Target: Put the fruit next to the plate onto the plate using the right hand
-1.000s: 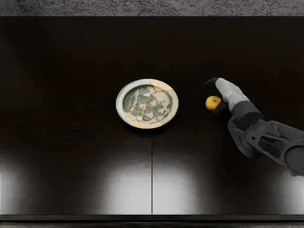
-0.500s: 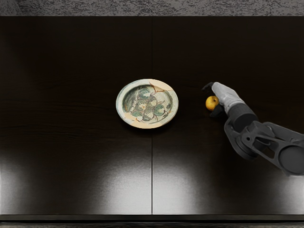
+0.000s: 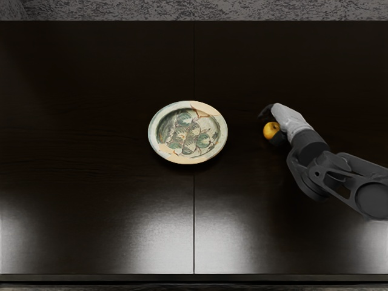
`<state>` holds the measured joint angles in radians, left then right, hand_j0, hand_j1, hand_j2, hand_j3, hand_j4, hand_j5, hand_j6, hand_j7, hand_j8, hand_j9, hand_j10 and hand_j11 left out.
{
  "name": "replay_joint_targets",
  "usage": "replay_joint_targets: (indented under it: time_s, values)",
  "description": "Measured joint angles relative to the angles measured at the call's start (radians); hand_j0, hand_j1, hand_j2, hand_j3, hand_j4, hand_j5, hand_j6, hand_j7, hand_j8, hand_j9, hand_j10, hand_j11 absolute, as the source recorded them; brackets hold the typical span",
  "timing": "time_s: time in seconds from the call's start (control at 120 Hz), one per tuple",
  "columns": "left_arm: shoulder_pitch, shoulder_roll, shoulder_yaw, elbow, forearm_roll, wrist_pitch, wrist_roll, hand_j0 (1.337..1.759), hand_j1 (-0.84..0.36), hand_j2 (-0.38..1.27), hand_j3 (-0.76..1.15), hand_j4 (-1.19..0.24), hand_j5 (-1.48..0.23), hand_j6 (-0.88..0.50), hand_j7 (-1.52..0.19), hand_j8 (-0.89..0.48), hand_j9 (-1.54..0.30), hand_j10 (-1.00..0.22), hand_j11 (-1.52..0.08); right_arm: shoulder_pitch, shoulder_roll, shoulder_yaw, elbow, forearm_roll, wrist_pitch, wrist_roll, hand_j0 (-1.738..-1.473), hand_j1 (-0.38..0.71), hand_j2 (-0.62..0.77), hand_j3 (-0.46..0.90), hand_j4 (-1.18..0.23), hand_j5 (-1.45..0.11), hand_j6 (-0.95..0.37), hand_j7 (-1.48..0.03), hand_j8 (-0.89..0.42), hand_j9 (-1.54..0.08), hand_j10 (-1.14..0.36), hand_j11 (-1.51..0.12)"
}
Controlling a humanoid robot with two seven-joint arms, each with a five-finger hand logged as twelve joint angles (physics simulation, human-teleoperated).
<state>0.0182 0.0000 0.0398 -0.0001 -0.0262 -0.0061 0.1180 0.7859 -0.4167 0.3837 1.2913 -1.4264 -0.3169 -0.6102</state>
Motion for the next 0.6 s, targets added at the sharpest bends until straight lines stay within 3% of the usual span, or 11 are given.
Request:
replay_joint_targets:
  time_s: [0.2,0.6]
  values:
    - [-0.001,0.0,0.0,0.0,0.0,0.0,0.0,1.658,0.35,0.0,0.0,0.0,0.0,0.0,0.0,0.0,0.0,0.0,0.0,-0.002,0.003,0.0,-0.013,-0.006,0.0,0.0,-1.655,0.2,-0.1,0.0,-0.48,-0.6,-0.48,-0.61,-0.43,-0.63,-0.46,-0.64]
    - [0.0,0.0,0.0,0.0,0.0,0.0,0.0,1.658,0.35,0.0,0.0,0.0,0.0,0.0,0.0,0.0,0.0,0.0,0.0,0.001,0.01,0.001,-0.011,0.003,0.006,-0.002,-1.656,0.25,0.02,0.0,-0.56,-0.63,-0.5,-0.68,-0.39,-0.67,-0.45,-0.69]
